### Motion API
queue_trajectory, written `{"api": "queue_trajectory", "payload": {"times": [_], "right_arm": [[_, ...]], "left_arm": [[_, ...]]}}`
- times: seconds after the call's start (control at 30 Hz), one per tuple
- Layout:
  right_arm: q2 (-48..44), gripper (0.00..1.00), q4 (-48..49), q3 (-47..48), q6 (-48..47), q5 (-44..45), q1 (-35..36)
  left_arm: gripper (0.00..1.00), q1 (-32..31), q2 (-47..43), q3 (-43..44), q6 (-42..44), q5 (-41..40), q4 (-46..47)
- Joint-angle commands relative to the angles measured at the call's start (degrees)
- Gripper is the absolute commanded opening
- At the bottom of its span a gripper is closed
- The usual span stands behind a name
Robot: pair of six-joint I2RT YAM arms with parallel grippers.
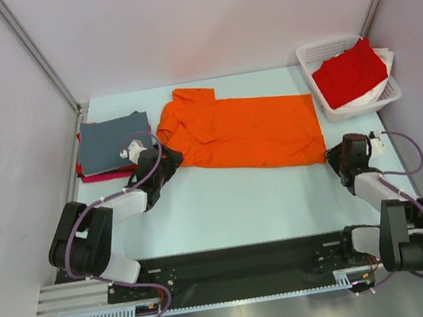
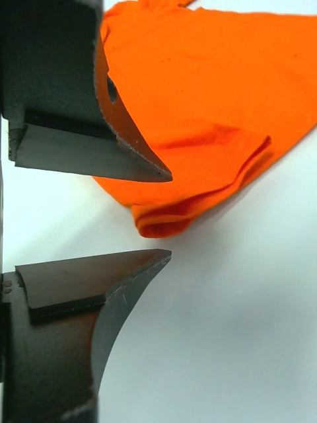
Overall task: Fold and stack the t-shirts
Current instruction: Fold the tshirt
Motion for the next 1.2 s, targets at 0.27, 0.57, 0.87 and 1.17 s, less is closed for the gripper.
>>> {"api": "queue_trajectory", "payload": {"times": [0.27, 0.57, 0.87, 1.17], "right_arm": [[-3.32, 0.51, 1.89, -2.54, 6.57, -0.95, 8.4], [7.49, 0.42, 3.5, 1.49, 8.78, 3.44, 8.06], [3.74, 0.0, 1.39, -1.31, 4.04, 1.16, -2.38], [-5.16, 0.0, -1.96, -4.21, -1.42, -0.33, -6.0]], "left_arm": [[0.82, 0.15, -2.56, -2.14, -0.96, -1.31, 4.02], [0.82, 0.15, -2.57, -2.14, -0.79, -1.66, 4.03], [0.82, 0.15, -2.03, -2.66, -1.67, -0.69, 4.47], [0.82, -1.26, -3.79, -5.21, -3.69, 1.51, 4.29]]}}
